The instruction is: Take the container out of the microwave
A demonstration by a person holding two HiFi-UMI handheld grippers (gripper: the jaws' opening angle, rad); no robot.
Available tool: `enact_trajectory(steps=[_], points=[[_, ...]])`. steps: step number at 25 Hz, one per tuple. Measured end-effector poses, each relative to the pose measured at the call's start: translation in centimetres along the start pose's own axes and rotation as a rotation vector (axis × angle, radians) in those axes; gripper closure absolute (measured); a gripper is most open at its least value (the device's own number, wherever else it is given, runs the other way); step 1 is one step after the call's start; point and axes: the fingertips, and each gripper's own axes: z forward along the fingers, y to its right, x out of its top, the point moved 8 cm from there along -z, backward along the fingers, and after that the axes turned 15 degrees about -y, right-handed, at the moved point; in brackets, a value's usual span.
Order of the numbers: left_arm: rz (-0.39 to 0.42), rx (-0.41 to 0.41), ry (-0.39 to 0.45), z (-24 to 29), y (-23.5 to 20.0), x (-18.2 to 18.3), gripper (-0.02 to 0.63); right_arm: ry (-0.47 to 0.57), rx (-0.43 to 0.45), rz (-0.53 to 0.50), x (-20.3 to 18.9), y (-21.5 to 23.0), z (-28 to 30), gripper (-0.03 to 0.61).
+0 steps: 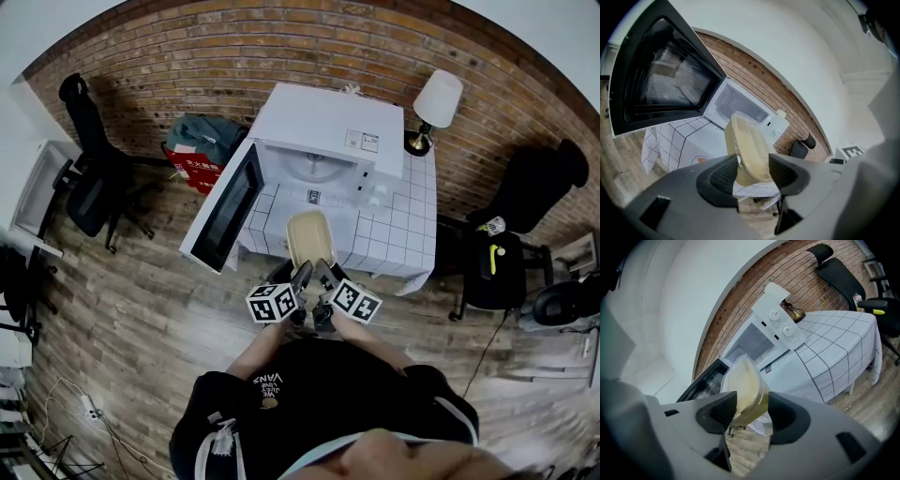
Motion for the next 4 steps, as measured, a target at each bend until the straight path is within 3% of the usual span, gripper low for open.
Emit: enact_trajectory(steps=[4], points=[[0.0, 0.0, 0.0, -0.18, 0.12, -0.02, 0.397, -0.005, 0.001, 0.0, -0.08, -0.06, -0.12, 0.374]])
